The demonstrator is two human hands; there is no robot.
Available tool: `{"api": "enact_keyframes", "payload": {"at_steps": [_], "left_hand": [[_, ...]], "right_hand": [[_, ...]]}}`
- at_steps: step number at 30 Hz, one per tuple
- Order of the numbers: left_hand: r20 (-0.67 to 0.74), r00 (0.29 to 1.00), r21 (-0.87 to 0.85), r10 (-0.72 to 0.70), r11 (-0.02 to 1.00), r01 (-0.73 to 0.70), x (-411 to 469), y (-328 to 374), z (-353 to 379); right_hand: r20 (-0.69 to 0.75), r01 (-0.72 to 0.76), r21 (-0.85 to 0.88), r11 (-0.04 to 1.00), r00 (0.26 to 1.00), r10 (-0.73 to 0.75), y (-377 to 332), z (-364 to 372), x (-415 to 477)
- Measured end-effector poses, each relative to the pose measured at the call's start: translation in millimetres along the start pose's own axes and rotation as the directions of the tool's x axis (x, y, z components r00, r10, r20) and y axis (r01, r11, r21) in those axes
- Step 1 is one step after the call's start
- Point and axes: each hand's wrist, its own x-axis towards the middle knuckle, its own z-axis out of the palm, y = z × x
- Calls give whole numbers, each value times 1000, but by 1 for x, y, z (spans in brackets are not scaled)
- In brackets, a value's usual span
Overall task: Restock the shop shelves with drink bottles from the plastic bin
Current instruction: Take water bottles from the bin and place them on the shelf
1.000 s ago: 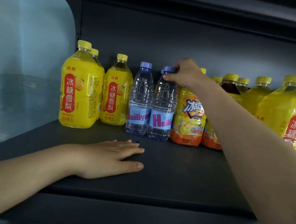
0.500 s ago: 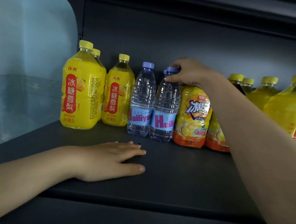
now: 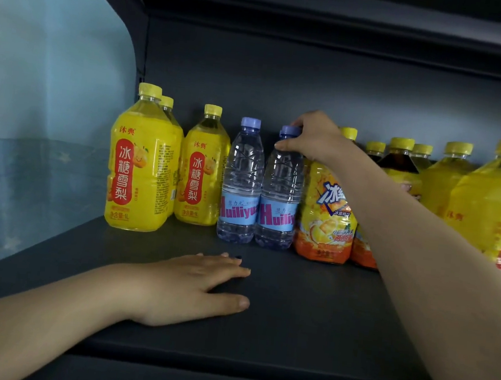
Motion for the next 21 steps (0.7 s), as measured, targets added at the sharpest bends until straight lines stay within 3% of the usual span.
{"api": "enact_keyframes", "payload": {"at_steps": [14, 21], "left_hand": [[2, 1000, -15, -9, 1000, 9, -3, 3, -1], [0, 999, -40, -32, 999, 32, -5, 5, -1]], "right_hand": [[-102, -26, -204, 979, 995, 6, -6, 4, -16], [-251, -59, 18, 998, 966, 62, -10, 9, -28]]}}
